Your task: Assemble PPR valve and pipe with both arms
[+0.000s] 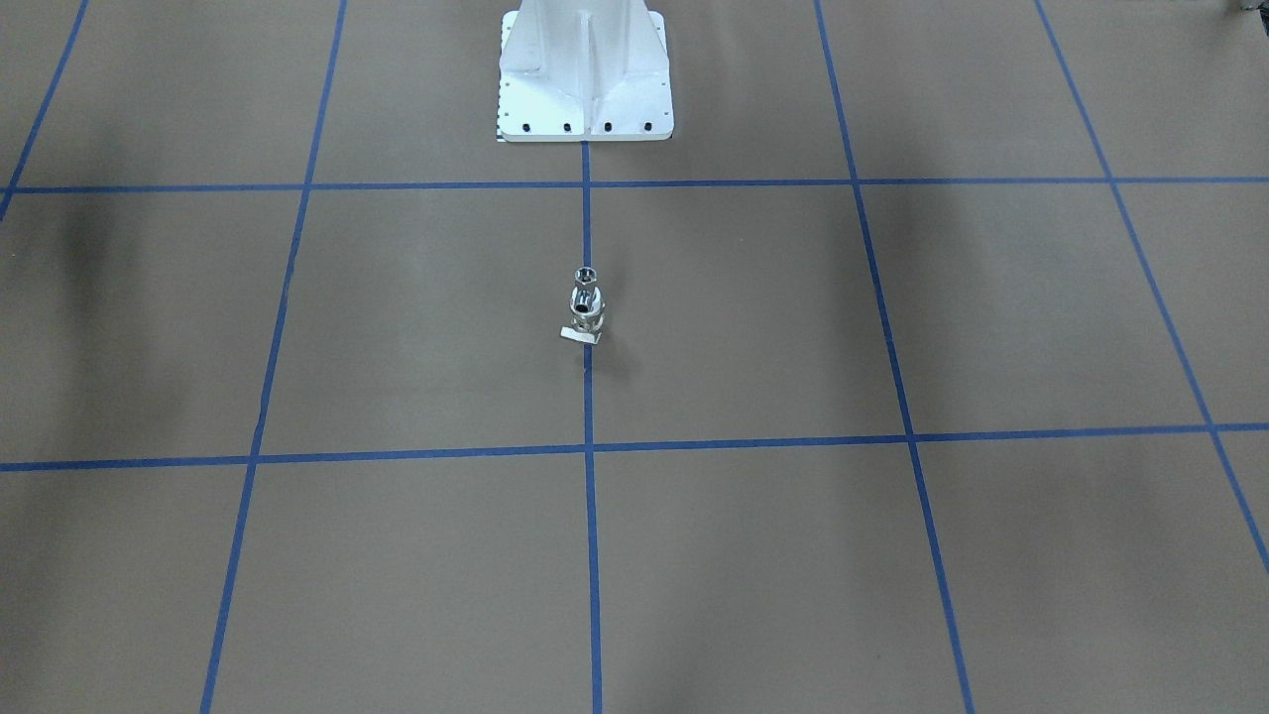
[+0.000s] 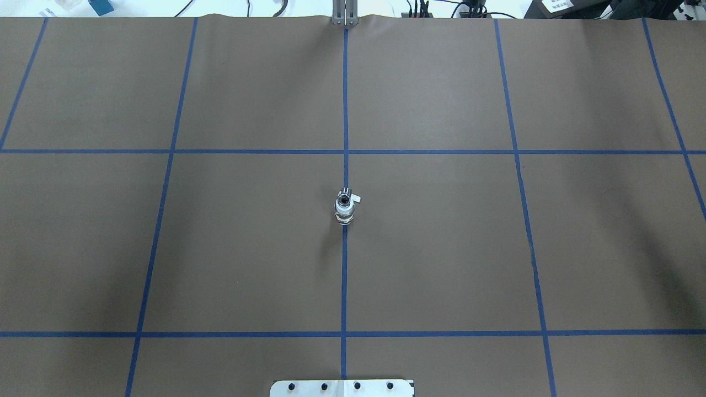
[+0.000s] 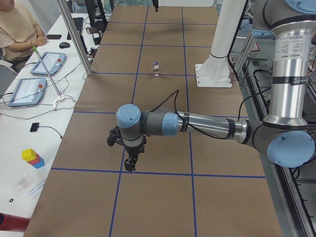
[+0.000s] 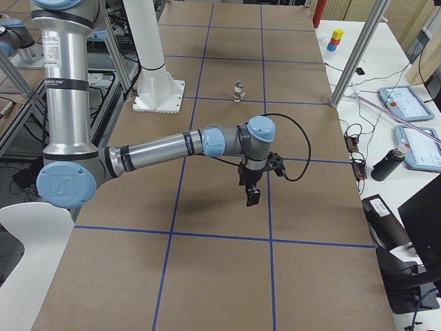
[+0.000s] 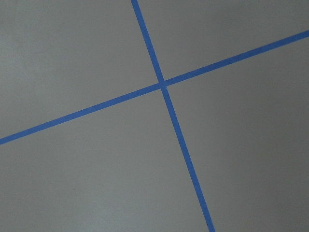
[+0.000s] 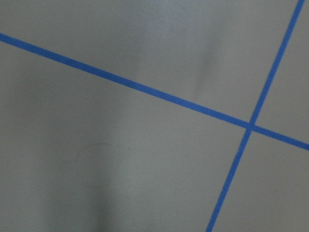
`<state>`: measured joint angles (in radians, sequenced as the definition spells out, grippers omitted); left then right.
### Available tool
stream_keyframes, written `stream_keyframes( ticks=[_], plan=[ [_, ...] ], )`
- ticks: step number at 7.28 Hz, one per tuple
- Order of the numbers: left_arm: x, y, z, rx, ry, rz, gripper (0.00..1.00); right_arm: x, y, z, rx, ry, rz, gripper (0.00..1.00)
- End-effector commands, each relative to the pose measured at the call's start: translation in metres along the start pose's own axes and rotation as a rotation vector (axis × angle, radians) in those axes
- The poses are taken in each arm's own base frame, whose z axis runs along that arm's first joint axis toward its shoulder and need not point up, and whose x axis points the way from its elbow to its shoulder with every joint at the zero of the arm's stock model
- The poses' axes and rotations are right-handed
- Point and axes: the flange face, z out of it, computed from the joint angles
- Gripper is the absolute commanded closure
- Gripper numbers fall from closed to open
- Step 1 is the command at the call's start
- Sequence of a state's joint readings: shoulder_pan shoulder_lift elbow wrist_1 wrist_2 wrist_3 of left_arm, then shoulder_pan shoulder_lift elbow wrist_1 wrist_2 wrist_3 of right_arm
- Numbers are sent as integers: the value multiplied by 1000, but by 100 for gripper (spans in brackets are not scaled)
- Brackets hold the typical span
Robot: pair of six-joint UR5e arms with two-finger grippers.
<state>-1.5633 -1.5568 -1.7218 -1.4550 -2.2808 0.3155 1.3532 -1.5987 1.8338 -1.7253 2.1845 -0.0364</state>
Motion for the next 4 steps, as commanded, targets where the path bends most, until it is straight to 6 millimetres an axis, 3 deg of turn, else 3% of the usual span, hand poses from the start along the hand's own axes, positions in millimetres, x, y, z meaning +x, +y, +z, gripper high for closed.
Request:
stream_keyframes(
  ticks=[1,4],
  plan=[
    [1,-2,-2,6,-2,4,0,41,25,-14,29,6,90,0],
    [-2,1,1,-5,-8,-1,0,58,41,-16,32,2,139,0]
  ],
)
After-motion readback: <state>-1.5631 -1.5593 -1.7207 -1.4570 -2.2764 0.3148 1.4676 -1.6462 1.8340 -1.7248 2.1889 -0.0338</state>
